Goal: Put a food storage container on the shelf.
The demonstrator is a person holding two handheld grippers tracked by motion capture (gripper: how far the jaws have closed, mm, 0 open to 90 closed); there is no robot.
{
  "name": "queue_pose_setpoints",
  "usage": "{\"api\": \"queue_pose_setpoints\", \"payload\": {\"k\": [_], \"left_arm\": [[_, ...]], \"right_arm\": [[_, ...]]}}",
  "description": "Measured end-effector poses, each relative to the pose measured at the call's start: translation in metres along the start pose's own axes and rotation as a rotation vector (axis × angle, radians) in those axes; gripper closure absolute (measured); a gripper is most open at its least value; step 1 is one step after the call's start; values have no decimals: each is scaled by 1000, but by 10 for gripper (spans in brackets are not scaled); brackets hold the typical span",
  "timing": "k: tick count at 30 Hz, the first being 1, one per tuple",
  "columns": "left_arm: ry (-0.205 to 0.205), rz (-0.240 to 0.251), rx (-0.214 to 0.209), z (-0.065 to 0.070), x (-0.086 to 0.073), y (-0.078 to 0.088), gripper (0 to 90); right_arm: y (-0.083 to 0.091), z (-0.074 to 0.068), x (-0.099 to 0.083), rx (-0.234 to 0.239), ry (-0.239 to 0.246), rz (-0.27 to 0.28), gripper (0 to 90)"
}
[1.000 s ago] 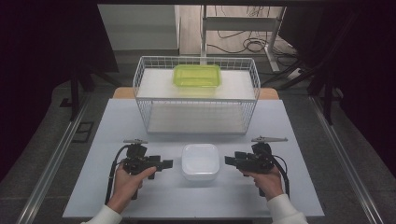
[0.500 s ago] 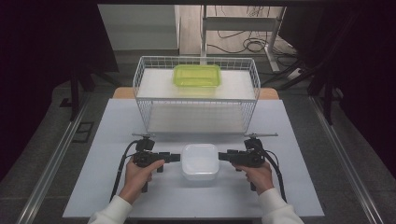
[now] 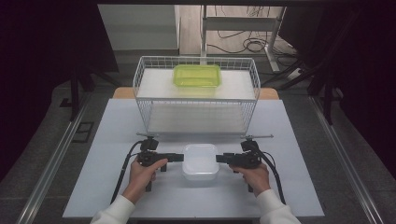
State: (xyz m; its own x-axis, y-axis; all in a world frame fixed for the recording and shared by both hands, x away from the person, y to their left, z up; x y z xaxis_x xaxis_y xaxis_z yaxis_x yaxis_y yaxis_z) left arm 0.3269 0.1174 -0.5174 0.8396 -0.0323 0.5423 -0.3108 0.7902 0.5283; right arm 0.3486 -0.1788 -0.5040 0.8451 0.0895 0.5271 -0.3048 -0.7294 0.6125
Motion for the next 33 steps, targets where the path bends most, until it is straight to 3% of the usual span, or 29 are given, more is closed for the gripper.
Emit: {"api": "queue_pose_setpoints", "payload": {"k": [10,13,16,25,33], "left_arm": [[29,-25,-7,-4,-4,-6,531],[72,-22,-59,-6,-6,-9,567],[81,-25,-103,-5,-6,-10,655],[78,-24,-103,0,-8,-6,724],[53,7,-73,4,-9,-1,759]], "right_arm": [[-4,3,-1,58,-67,-32,593],[-6,5,-3,82,-80,-37,631],[-7,6,-3,117,-120,-53,653],[-2,6,-8,142,-169,-48,705],[3,1,-11,142,-131,-14,739]]}}
Point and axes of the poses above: each handheld gripper's, and its own axes: y roughly backward along the jaws, x roughly out of its top, z roughly to its right, the point moved 3 cm from there along -y, roughly forward along the jaws, and after that the axes turned 5 degrees about -y, right-handed, at the moved point
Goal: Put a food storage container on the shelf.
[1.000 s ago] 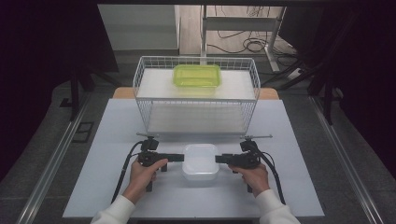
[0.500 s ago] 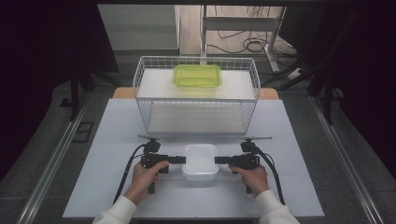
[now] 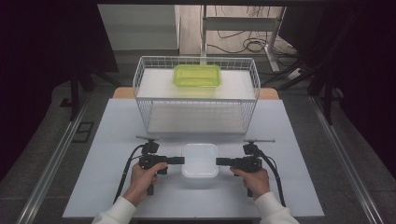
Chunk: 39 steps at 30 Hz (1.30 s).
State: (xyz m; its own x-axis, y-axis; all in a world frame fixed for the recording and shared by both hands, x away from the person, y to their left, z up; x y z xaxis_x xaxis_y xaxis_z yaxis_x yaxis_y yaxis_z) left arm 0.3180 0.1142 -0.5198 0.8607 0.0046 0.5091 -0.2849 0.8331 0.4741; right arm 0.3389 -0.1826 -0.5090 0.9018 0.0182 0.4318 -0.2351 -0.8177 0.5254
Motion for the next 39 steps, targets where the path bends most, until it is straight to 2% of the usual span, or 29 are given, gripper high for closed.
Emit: {"api": "queue_pose_setpoints", "payload": {"k": [5,10,24,30,39], "left_arm": [[-26,20,21,1,1,3,788],[-55,19,24,1,0,3,788],[-91,32,26,10,3,9,790],[-126,44,42,17,6,14,791],[-142,58,40,23,9,19,791]], "right_arm": [[3,-7,1,4,54,25,786],[3,-8,2,-1,73,28,786],[6,-12,4,-2,112,44,786],[8,-18,6,-1,145,60,786],[13,-27,8,-4,179,74,785]]}}
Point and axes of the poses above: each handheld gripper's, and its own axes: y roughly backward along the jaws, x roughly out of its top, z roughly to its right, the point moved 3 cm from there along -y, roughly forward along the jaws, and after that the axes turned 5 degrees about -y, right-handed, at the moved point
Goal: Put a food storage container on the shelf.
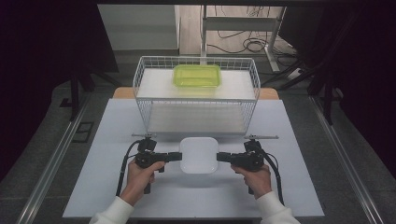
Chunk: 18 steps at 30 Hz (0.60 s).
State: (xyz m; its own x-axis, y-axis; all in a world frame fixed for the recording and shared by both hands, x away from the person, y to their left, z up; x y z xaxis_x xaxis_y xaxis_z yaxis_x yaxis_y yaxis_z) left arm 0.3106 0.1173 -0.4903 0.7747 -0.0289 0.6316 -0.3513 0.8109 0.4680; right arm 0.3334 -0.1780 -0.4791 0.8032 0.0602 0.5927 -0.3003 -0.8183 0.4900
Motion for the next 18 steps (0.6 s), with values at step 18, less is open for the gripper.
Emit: {"api": "queue_pose_setpoints", "payload": {"k": [18], "left_arm": [[-45,13,28,12,13,10,789]], "right_arm": [[7,-15,9,-7,61,39,780]]}}
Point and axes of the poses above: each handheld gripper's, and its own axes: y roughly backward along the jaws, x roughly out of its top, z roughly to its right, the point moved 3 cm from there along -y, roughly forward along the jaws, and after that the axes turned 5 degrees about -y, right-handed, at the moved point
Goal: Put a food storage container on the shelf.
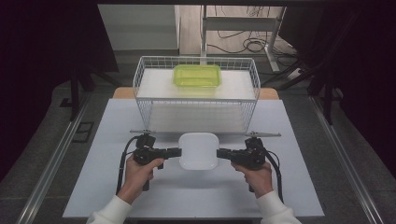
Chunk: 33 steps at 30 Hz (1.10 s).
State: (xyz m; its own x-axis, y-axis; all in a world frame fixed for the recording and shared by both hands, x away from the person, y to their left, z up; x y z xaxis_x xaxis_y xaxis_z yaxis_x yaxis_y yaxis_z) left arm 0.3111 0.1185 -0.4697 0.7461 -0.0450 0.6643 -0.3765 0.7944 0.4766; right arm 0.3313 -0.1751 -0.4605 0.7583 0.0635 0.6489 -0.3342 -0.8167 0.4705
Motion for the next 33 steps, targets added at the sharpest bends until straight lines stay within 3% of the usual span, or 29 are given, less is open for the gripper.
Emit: {"api": "queue_pose_setpoints", "payload": {"k": [12,19,33], "left_arm": [[-25,25,9,6,25,12,784],[-60,46,29,16,50,22,781],[-100,84,23,29,91,40,784]], "right_arm": [[5,-14,19,6,43,42,778],[12,-25,42,8,78,74,777],[24,-44,85,2,121,105,775]]}}
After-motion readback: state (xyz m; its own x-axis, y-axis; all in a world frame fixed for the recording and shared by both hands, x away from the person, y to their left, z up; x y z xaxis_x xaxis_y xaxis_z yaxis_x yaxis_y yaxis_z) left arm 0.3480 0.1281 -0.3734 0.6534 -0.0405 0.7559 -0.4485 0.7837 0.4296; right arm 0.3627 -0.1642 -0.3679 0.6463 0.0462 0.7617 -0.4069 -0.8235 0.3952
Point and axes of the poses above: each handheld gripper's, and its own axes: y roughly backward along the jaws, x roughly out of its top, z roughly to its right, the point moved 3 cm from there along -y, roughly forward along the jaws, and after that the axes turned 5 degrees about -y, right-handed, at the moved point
